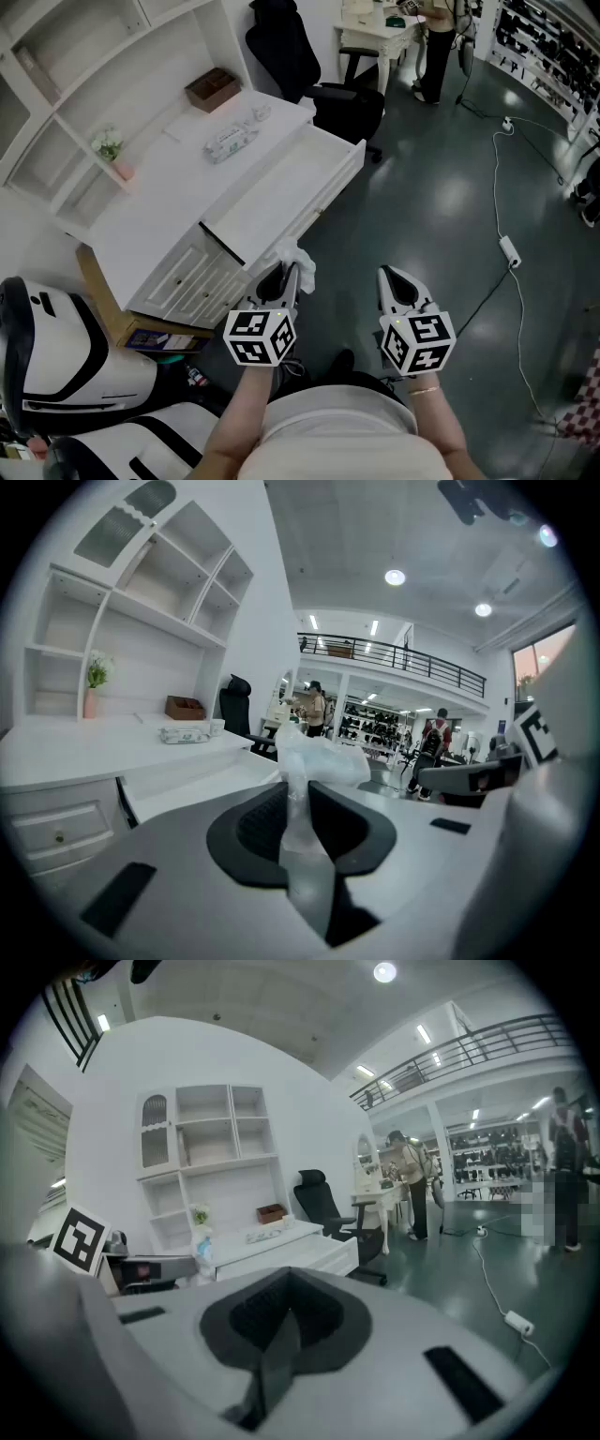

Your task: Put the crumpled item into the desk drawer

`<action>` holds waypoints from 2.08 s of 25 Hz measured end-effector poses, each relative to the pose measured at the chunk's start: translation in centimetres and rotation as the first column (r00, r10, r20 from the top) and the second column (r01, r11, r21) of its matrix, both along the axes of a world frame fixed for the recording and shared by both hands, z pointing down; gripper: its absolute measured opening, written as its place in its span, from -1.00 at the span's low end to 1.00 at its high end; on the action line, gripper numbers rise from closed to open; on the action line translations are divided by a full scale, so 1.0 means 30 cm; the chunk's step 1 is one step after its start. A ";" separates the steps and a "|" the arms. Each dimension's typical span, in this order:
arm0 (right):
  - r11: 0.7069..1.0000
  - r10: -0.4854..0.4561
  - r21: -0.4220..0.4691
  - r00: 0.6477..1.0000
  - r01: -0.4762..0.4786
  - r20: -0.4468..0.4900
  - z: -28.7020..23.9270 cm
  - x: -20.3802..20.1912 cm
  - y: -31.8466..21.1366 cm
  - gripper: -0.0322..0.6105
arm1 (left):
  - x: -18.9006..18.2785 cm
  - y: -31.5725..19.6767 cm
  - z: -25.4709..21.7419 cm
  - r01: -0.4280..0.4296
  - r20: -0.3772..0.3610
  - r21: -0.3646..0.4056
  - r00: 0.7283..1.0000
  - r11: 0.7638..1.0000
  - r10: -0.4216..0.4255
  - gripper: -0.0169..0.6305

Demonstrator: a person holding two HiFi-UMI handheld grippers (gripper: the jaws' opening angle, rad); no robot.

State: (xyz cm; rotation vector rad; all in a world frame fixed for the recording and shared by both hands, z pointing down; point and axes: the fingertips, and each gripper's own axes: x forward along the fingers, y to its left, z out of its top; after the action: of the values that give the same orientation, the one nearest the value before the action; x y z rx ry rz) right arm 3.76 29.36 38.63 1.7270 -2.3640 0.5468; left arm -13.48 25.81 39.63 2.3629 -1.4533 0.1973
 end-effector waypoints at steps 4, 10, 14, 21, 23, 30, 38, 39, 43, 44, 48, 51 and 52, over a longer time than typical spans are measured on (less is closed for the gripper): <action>1.000 0.004 0.013 1.000 -0.004 0.004 -0.006 0.011 -0.009 -0.89 | 0.010 -0.011 -0.006 0.007 0.005 0.004 1.000 1.000 -0.007 -0.76; 0.996 0.038 0.079 0.999 -0.038 -0.003 -0.047 0.055 -0.010 -0.89 | 0.029 -0.026 -0.028 0.020 0.018 0.020 1.000 1.000 -0.021 -0.76; 0.994 0.028 0.105 0.999 -0.030 0.028 -0.074 0.062 -0.028 -0.89 | 0.022 -0.049 -0.064 0.037 0.030 0.048 0.999 0.998 -0.039 -0.76; 0.997 0.021 0.079 1.000 -0.022 0.018 -0.039 0.075 -0.051 -0.89 | 0.011 -0.079 -0.076 0.070 0.030 0.053 0.997 0.996 -0.071 -0.76; 0.997 0.020 0.075 1.000 -0.021 0.020 -0.034 0.082 -0.072 -0.89 | 0.012 -0.099 -0.072 0.073 0.029 0.046 0.997 0.996 -0.074 -0.76; 0.997 0.037 0.062 0.999 -0.038 0.022 -0.025 0.130 -0.192 -0.89 | 0.036 -0.227 -0.063 0.078 0.033 0.041 0.996 0.996 -0.079 -0.76; 0.998 0.046 0.044 0.999 -0.046 0.011 0.003 0.142 -0.405 -0.89 | 0.071 -0.482 -0.043 0.068 0.028 0.044 0.997 0.997 -0.069 -0.76; 0.998 0.046 0.039 0.999 -0.046 0.009 0.008 0.144 -0.436 -0.89 | 0.074 -0.518 -0.042 0.067 0.025 0.043 0.997 0.997 -0.068 -0.76; 0.998 0.054 0.012 0.999 -0.054 0.009 0.014 0.152 -0.572 -0.89 | 0.086 -0.664 -0.043 0.065 0.018 0.025 0.998 0.998 -0.065 -0.76; 0.998 0.054 0.009 0.998 -0.054 0.010 0.014 0.150 -0.608 -0.89 | 0.085 -0.701 -0.044 0.067 0.017 0.023 0.998 0.998 -0.067 -0.76; 0.999 0.054 -0.002 0.999 -0.054 0.001 0.019 0.140 -0.744 -0.89 | 0.066 -0.850 -0.055 0.085 0.011 0.032 0.996 0.996 -0.085 -0.76; 0.998 0.058 -0.013 0.998 -0.058 -0.002 0.026 0.131 -0.833 -0.89 | 0.048 -0.950 -0.058 0.091 0.006 0.033 0.996 0.995 -0.091 -0.76; 0.998 0.060 -0.016 0.998 -0.060 -0.003 0.028 0.128 -0.860 -0.89 | 0.043 -0.980 -0.059 0.091 0.005 0.032 0.996 0.995 -0.091 -0.76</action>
State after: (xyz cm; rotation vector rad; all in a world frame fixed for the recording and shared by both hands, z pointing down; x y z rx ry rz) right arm 7.59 3.55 39.46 1.7956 -2.3059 0.5711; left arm -12.18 -3.60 37.87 2.3169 -1.5739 0.1589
